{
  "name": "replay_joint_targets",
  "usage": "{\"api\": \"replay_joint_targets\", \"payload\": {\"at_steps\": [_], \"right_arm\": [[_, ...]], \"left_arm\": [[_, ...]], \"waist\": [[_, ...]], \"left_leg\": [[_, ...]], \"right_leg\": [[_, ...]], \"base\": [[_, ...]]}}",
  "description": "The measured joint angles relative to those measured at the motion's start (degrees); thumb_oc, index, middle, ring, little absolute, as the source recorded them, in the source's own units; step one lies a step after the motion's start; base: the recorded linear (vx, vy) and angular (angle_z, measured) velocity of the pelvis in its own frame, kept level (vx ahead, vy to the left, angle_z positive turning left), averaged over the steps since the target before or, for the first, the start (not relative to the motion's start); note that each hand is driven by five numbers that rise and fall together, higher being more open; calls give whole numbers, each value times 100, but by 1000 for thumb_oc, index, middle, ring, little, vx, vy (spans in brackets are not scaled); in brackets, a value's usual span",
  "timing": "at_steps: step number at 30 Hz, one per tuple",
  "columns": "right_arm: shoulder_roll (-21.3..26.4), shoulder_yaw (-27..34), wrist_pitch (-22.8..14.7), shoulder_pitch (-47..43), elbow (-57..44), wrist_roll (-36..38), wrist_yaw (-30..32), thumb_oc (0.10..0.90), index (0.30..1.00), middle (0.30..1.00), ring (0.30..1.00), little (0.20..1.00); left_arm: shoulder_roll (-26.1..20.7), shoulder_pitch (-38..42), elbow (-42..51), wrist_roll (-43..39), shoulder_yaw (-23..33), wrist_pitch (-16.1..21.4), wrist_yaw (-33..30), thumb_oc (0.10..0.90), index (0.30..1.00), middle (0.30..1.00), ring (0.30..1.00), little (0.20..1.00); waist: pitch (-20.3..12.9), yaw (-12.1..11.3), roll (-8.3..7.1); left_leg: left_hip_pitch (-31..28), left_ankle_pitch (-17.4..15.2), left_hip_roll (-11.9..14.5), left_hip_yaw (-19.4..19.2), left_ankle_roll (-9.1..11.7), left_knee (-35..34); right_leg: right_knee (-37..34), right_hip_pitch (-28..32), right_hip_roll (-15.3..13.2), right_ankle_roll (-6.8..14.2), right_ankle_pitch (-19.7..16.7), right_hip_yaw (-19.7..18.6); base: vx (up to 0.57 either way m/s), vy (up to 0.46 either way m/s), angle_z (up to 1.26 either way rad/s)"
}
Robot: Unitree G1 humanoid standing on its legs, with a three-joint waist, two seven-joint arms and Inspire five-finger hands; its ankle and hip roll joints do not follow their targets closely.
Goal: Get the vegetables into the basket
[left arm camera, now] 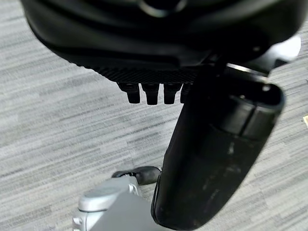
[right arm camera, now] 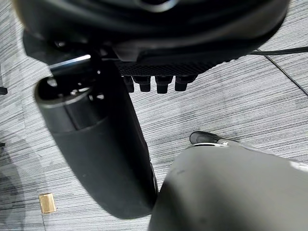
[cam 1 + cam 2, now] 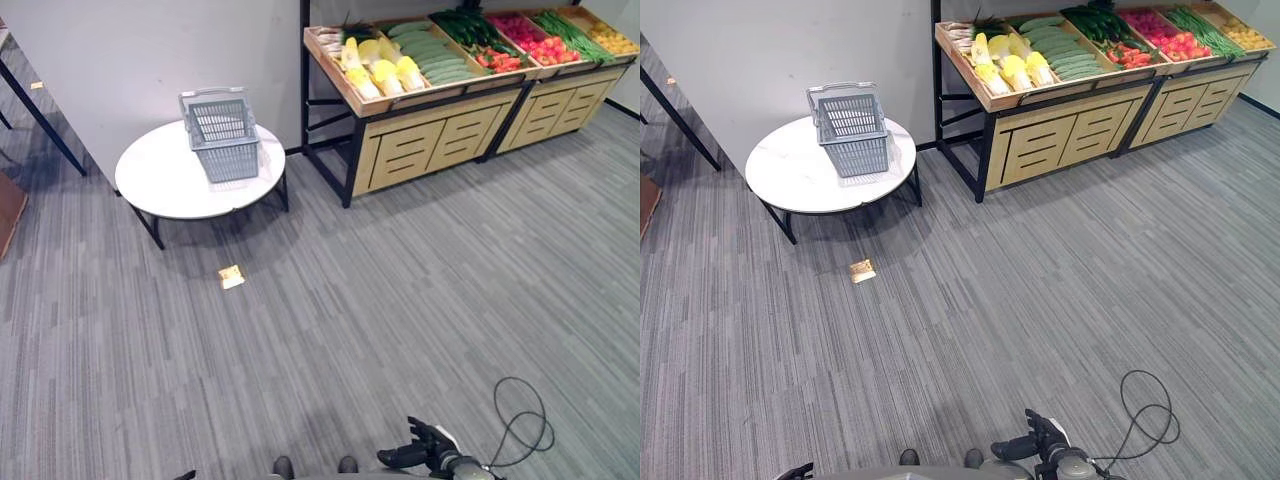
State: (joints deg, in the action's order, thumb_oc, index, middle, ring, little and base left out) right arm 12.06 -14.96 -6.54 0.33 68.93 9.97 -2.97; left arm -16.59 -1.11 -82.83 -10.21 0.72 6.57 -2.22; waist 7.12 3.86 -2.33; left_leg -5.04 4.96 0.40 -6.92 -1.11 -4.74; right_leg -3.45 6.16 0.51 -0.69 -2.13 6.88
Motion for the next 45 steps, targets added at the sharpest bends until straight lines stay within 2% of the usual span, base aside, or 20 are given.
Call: {"api": "replay_joint_targets", "payload": {"at_steps": [10,40,45], "right_arm": [[-36,-6,11,-21,23,-17,154,900,1000,1000,1000,1000],[-36,-31,16,-69,48,-286,359,900,1000,1000,1000,1000],[-4,-44,13,-213,52,-286,393,900,1000,1000,1000,1000]], "left_arm": [[303,212,351,-91,-229,6,-156,900,1000,1000,1000,1000],[295,113,405,-92,-240,6,-278,900,1000,1000,1000,1000],[288,164,483,-94,-262,17,-282,900,1000,1000,1000,1000]], "waist": [[2,41,-9],[28,21,-24],[207,22,7]], "left_leg": [[-84,-14,-2,-27,18,-29],[-61,-22,-3,-9,31,-30],[83,-5,5,19,37,-12]], "right_leg": [[-54,84,4,6,-5,-28],[-142,113,9,-7,-31,-13],[-44,-35,16,-5,-28,-4]], "base": [[17,3,-1],[1,-1,0],[-103,-31,1]]}}
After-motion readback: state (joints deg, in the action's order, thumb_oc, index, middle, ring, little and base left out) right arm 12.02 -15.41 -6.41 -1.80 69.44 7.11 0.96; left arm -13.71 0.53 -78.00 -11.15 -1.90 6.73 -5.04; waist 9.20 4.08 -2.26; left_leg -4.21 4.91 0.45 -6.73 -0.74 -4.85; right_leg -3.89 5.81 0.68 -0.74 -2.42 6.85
